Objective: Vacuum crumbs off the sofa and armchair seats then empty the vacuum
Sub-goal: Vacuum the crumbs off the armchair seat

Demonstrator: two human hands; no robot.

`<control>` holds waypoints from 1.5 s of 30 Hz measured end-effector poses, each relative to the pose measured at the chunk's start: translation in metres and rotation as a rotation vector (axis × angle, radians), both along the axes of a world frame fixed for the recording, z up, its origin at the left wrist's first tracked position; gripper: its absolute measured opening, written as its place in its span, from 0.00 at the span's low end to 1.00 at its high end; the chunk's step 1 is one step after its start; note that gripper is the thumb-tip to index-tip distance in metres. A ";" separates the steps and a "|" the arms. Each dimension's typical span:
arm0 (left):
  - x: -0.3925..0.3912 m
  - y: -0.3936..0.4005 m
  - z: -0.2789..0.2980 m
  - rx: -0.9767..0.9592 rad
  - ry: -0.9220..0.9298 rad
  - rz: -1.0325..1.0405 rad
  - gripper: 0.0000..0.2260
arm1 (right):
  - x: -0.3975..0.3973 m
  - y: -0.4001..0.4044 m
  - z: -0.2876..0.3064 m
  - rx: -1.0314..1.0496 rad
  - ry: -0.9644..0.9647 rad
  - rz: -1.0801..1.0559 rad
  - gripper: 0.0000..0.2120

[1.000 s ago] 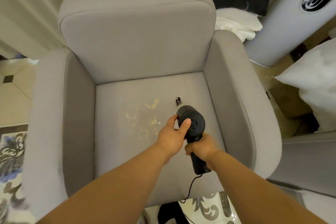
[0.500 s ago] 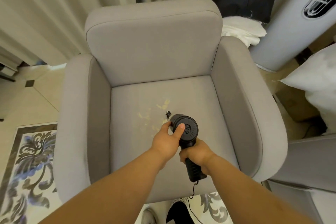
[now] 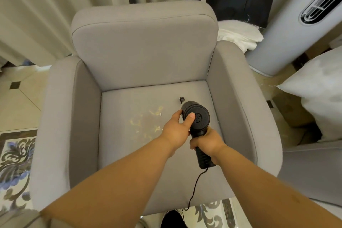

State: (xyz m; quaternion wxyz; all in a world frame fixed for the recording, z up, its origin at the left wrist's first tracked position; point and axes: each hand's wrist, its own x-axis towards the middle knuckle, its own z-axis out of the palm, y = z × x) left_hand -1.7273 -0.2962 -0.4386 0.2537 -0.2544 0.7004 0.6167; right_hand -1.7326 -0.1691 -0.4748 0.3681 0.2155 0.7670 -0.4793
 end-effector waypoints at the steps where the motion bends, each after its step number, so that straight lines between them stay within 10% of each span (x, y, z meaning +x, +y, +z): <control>1: -0.005 0.003 -0.003 0.003 0.001 -0.006 0.27 | -0.005 0.003 -0.003 0.004 0.004 -0.007 0.21; 45: 0.024 0.002 -0.023 -0.016 -0.092 -0.047 0.27 | 0.028 0.005 -0.026 -0.017 -0.120 0.038 0.20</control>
